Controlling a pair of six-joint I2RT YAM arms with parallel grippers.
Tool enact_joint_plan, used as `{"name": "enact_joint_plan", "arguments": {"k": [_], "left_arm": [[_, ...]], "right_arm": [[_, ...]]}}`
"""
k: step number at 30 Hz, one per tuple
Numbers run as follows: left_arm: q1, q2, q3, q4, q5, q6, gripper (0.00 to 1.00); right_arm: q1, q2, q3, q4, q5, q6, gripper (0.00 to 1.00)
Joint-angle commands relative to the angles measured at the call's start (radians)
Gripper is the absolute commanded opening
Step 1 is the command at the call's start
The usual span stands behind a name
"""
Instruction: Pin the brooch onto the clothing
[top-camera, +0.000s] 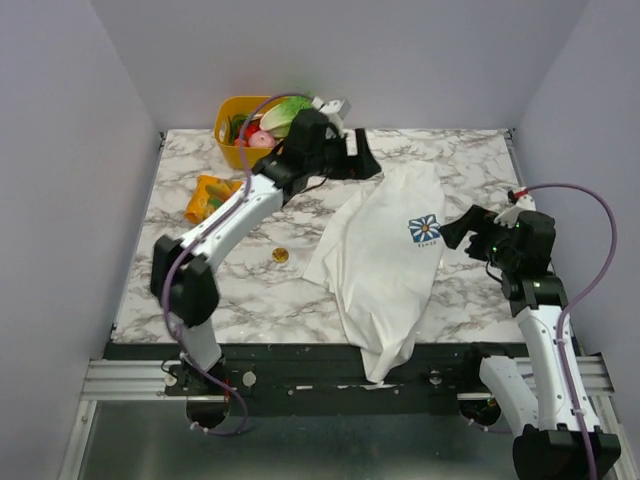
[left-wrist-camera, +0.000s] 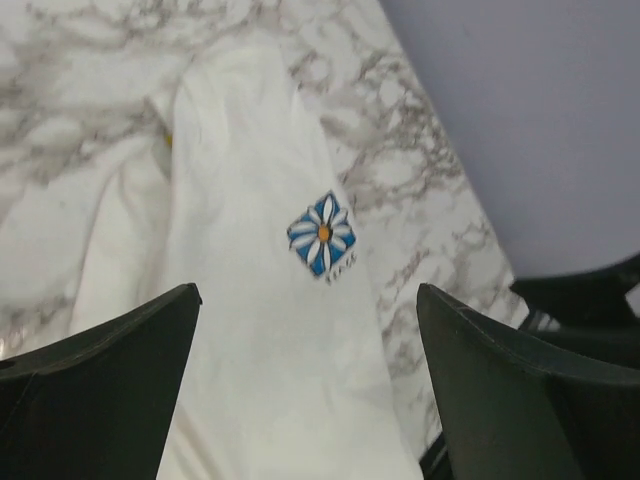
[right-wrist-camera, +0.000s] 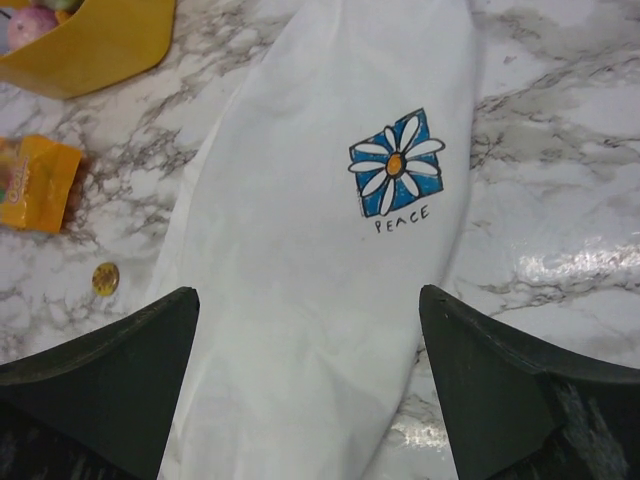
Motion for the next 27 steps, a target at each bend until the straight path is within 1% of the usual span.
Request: {"name": "enact_joint_plan", "arguments": {"k": [1,2,3,4,5,6,7,8,9,10,12,13,14,15,16,19,21,23,25,26,27], "left_arm": [[-0.009,-0.339,-0.430,0.083,-0.026,-0.040,0.99],[-0.014,-0.381,-0.549,0.081,-0.021,-0.046,0.98],[-0.018,-0.457,-0.607,0.086,-0.017,-0.055,0.98],[-0.023,-0.491,-0.663,0.088,-0.011,-0.079,0.97],[-0.031,-0.520,-0.760,0.089,-0.006,-0.086,0.97],[-0.035,-0.569,-0.802,0.092,-0.003,-0.092,0.97],[-0.038,-0.589,-0.842,0.088,-0.004,-0.098,0.97],[-0.043,-0.608,-0.903,0.078,-0.018,-0.107,0.97],[-0.044,-0.638,-0.932,0.068,-0.023,-0.112,0.97],[-0.046,-0.651,-0.957,0.063,-0.026,-0.115,0.97],[-0.046,-0.683,-1.024,0.063,-0.038,-0.141,0.97],[-0.046,-0.689,-1.044,0.074,-0.025,-0.147,0.97],[-0.046,-0.695,-1.084,0.086,0.000,-0.156,0.97],[-0.046,-0.699,-1.101,0.110,0.017,-0.173,0.97],[-0.046,-0.699,-1.116,0.126,0.029,-0.179,0.97],[-0.046,-0.688,-1.155,0.149,0.055,-0.193,0.97],[-0.046,-0.683,-1.164,0.146,0.058,-0.193,0.97],[-0.047,-0.689,-1.176,0.150,0.063,-0.196,0.97],[-0.047,-0.692,-1.182,0.158,0.065,-0.196,0.97],[-0.049,-0.692,-1.186,0.160,0.069,-0.196,0.97],[-0.051,-0.691,-1.187,0.170,0.075,-0.198,0.97]], "right_arm": [[0.010,-0.017,-0.049,-0.028,-0.155,-0.010,0.98],[0.020,-0.026,-0.052,-0.066,-0.179,-0.021,0.98],[0.033,-0.031,-0.052,-0.096,-0.178,-0.039,0.97],[0.072,-0.038,-0.057,-0.114,-0.181,-0.038,0.97],[0.113,-0.041,-0.058,-0.140,-0.175,-0.029,0.96],[0.157,-0.038,-0.049,-0.160,-0.155,-0.012,0.96],[0.257,-0.035,-0.046,-0.177,-0.128,-0.001,0.95],[0.309,-0.029,-0.045,-0.211,-0.058,0.006,0.95],[0.358,-0.013,-0.045,-0.225,-0.027,0.025,0.95],[0.453,0.001,-0.048,-0.234,-0.003,0.034,0.95],[0.538,0.062,-0.049,-0.259,0.049,0.063,0.95],[0.620,0.090,-0.042,-0.265,0.063,0.069,0.95],[0.664,0.119,-0.037,-0.281,0.119,0.078,0.95],[0.705,0.158,-0.032,-0.288,0.145,0.091,0.95],[0.774,0.225,-0.026,-0.294,0.164,0.097,0.95],[0.861,0.354,-0.006,-0.286,0.199,0.109,0.93],[0.892,0.394,0.004,-0.248,0.201,0.118,0.92],[0.920,0.437,0.009,-0.213,0.205,0.124,0.88],[0.925,0.465,0.023,-0.210,0.228,0.128,0.78],[0.923,0.474,0.027,-0.213,0.245,0.129,0.71],[0.923,0.491,0.034,-0.210,0.267,0.128,0.57]]}}
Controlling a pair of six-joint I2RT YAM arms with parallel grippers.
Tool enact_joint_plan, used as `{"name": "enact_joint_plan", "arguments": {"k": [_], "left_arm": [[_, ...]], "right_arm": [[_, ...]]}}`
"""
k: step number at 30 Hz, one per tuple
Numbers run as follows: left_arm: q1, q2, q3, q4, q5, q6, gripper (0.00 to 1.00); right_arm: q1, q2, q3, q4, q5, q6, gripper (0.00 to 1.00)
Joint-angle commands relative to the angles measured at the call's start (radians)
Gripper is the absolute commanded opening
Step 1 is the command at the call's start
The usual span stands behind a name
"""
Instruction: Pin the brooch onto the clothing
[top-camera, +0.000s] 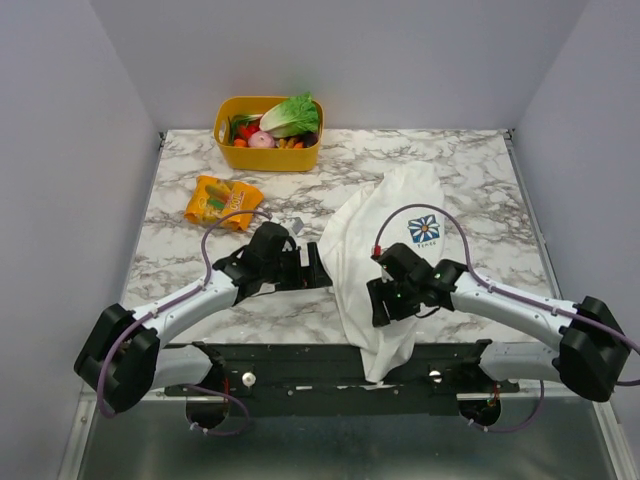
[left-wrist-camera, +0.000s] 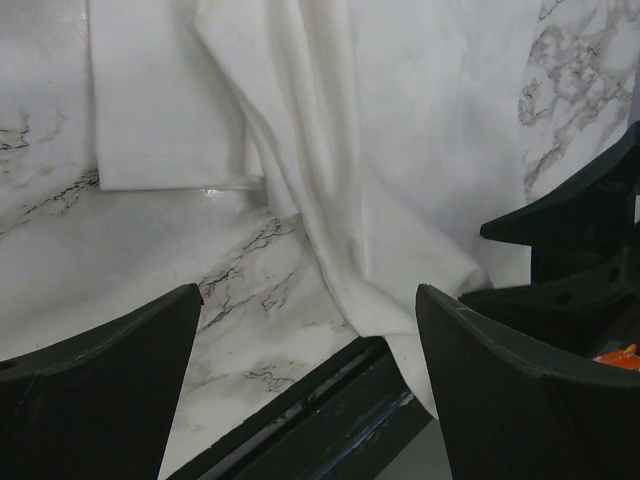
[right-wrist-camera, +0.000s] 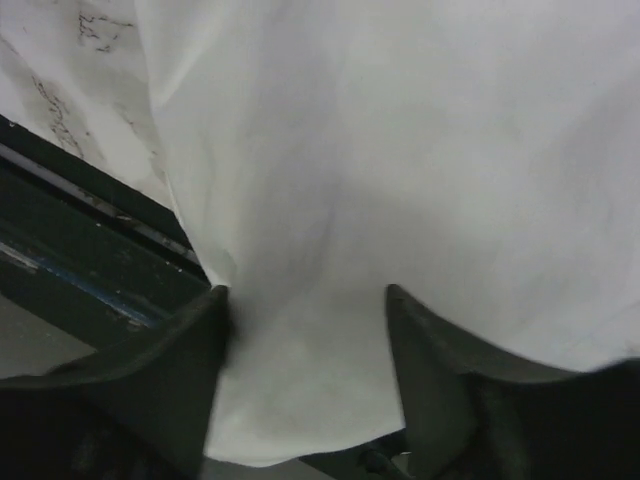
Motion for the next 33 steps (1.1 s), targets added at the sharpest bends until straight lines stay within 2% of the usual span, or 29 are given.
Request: {"name": "enact_joint_plan", "arguments": {"k": [1,2,3,4,5,9,14,19,26,32,33], "left_arm": [[-0.009,-0.015,-0.014,0.048,0.044,-0.013,0.97],[-0.012,-0.014,-0.017,0.051,0.043,-0.011,0.97],[-0.019,-0.008,-0.019,0.065,0.042,-0.010,0.97],[-0.024,-0.002,-0.019,0.068,0.042,-0.010,0.97],[-0.027,0.003,-0.019,0.074,0.042,-0.010,0.96],[-0.062,0.029,0.002,0.089,0.029,-0.008,0.95],[-0.079,0.026,0.004,0.095,0.024,-0.008,0.95],[-0.105,0.029,-0.016,0.154,0.027,-0.033,0.95],[-0.179,0.152,0.015,0.269,0.021,-0.080,0.93],[-0.190,0.247,0.045,0.312,0.016,-0.103,0.89],[-0.191,0.253,0.045,0.318,0.016,-0.102,0.89]], "right_arm": [[0.008,0.039,0.060,0.024,0.102,0.017,0.49],[0.008,0.044,0.069,0.040,0.102,0.010,0.37],[0.008,0.047,0.079,0.049,0.102,-0.002,0.13],[0.008,0.048,0.097,0.058,0.104,-0.008,0.04],[0.008,0.050,0.109,0.069,0.139,-0.014,0.00],[-0.017,0.070,0.174,0.063,0.202,-0.063,0.00],[-0.110,0.041,0.211,0.081,0.216,-0.108,0.00],[-0.233,0.031,0.237,0.133,0.115,-0.166,0.00],[-0.270,0.087,0.241,0.191,0.052,-0.181,0.01],[-0.291,0.113,0.270,0.214,0.204,-0.174,0.17],[-0.294,0.113,0.280,0.219,0.217,-0.178,0.24]]}}
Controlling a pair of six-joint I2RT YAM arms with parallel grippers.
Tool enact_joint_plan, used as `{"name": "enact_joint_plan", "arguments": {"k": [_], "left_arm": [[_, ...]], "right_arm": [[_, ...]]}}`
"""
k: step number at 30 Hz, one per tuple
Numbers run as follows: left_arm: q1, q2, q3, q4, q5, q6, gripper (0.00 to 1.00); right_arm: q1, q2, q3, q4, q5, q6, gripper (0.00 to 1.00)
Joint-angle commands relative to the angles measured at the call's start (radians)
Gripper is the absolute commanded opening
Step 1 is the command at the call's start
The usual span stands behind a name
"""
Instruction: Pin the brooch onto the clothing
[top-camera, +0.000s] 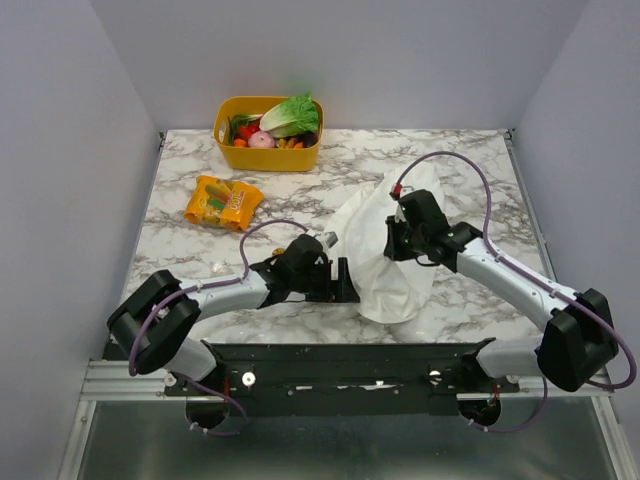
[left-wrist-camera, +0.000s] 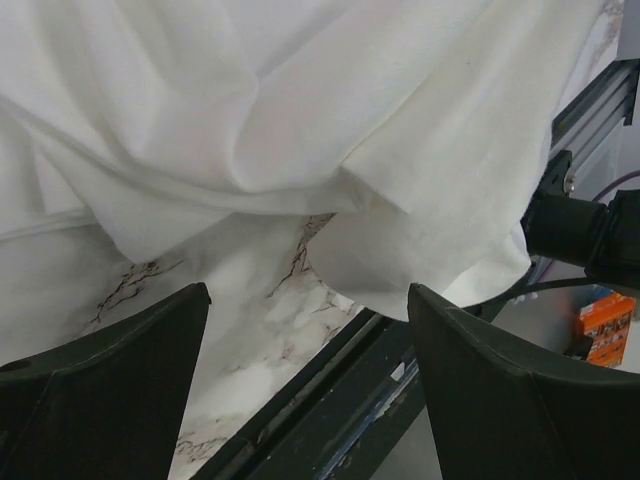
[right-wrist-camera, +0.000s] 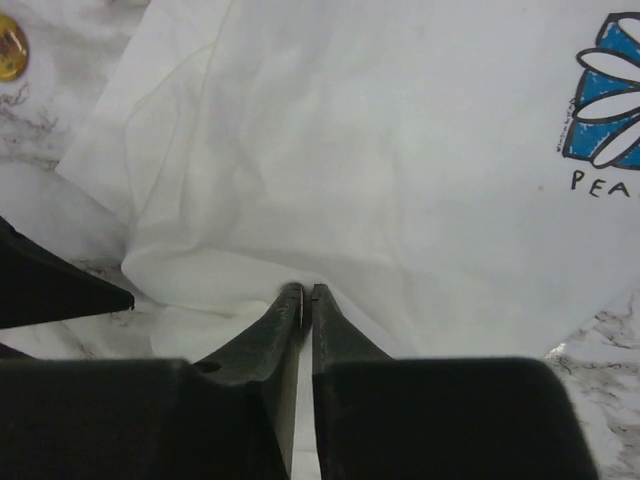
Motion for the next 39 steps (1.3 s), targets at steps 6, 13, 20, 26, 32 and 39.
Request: {"name": "enact_joint_plan", "arguments": {"k": [6,13,20,26,32,39], "left_arm": [[-0.001,-0.006,0.020,0.059,-0.017,-0.012,0.89],[0.071,-0.084,-0.026,-0.011,-0.049,0.011,0.89],[0.195,-0.138,-0.045,-0.070,-0.023,0.061,0.89],[0.263,-0.179,-0.063,-0.142,-0.021,0.093,0.90],[0.294,-0.227,-0.103,-0.144,-0.015,0.087,0.90],[0.323,-0.238,-0.114,-0.130,-0.005,0.073,0.90]], "right_arm": [[-0.023,-0.074,0.046,0.041,0.001,-0.039,0.58],[0.108,-0.192,-0.025,-0.114,-0.029,-0.015,0.61],[0.385,-0.063,-0.050,-0.199,0.102,0.074,0.60],[0.540,0.090,0.012,-0.252,0.232,0.158,0.59],[0.638,0.292,0.122,-0.384,0.393,0.226,0.56],[0.702,0.449,0.211,-0.559,0.632,0.342,0.17]]}}
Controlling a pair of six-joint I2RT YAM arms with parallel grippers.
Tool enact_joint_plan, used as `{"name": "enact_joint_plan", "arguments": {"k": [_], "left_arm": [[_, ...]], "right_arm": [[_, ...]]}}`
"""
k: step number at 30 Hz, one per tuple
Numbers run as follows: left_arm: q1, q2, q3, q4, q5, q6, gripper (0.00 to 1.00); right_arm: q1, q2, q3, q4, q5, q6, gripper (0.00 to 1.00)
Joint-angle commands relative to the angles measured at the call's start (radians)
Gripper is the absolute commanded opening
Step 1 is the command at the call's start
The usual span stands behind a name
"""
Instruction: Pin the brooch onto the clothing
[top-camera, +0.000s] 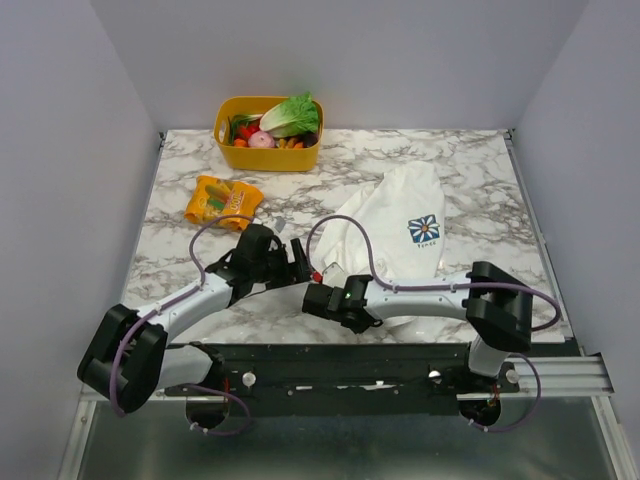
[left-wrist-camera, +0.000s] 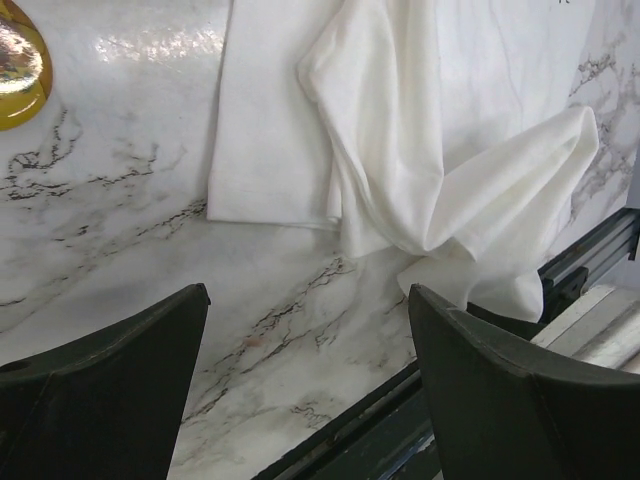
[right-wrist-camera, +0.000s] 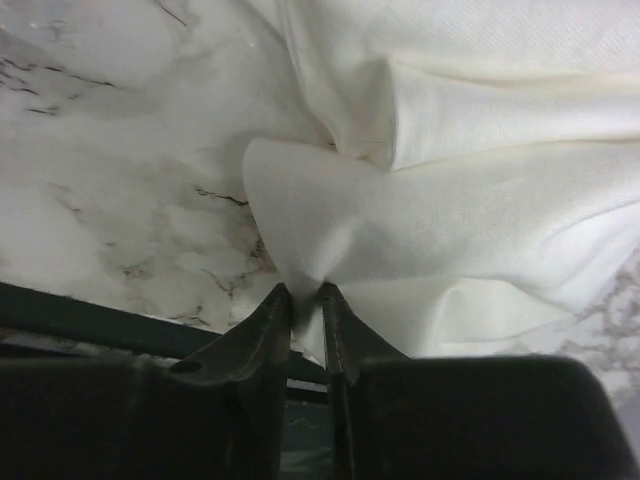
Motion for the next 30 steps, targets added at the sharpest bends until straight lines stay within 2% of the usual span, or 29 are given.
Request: {"name": "enact_joint_plan", "arguments": {"k": [1,6,11,12,15,19,24,26,29,30], "left_arm": [[0.012,-0.017,-0.005,-0.004,0.018,0.004,0.90],[0.005,-0.020,-0.005,-0.007,0.013,0.004,0.90],[-0.079,-0.019,0.033,-0.004,-0.031,-0.002,0.90],[-0.125,-0.011,0.062,-0.002,-0.039,-0.003,0.90],[-0.223,0.010,0.117,0.033,-0.063,-0.007,0.90],[-0.300,0.061,0.165,0.094,-0.063,-0.010,0.89],[-0.322,0.130,0.179,0.168,-0.024,-0.069,0.89],[-0.322,0.139,0.166,0.198,-0.010,-0.135,0.89],[-0.324,0.152,0.140,0.284,0.050,-0.229,0.89],[-0.325,0.146,0.111,0.366,0.070,-0.252,0.89]], "right_arm": [[0.016,0.035,0.039,-0.168,0.255,0.108,0.15],[0.016,-0.095,0.088,-0.176,0.349,0.094,0.00],[0.001,-0.288,0.080,-0.012,0.328,0.001,0.00],[-0.008,-0.357,0.071,0.020,0.313,-0.028,0.00],[-0.079,-0.443,0.036,0.106,0.236,-0.061,0.00],[-0.246,-0.563,-0.023,0.184,0.136,-0.105,0.00],[-0.329,-0.589,-0.052,0.240,0.099,-0.144,0.00],[-0.349,-0.575,-0.058,0.255,0.093,-0.151,0.00],[-0.369,-0.564,-0.067,0.273,0.067,-0.151,0.00],[-0.371,-0.560,-0.069,0.278,0.062,-0.151,0.00]]}}
